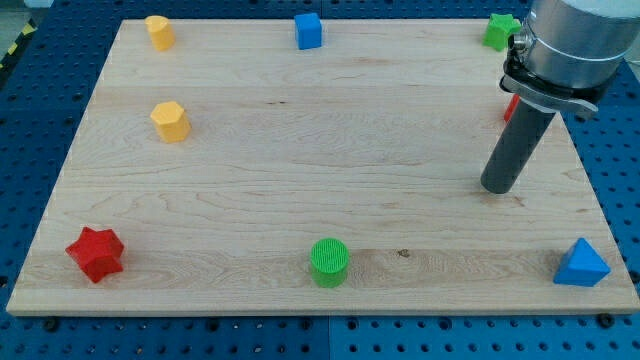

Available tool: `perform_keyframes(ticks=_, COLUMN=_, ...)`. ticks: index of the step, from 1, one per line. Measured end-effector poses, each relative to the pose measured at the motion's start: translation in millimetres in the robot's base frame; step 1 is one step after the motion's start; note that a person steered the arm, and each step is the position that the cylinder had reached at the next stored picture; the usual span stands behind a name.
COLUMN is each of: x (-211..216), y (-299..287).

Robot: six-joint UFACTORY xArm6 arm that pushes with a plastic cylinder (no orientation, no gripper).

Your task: Move the red circle diagonally to the top right of the green circle

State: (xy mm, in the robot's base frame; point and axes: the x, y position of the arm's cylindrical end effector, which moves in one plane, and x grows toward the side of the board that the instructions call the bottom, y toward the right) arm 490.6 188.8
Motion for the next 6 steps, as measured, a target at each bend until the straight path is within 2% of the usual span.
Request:
perform_keyframes(ticks=2, x=-9, y=0)
perform_keyframes(ticks=4, x=-32, y=94)
perform_keyframes(ticks=6, x=-63, y=100)
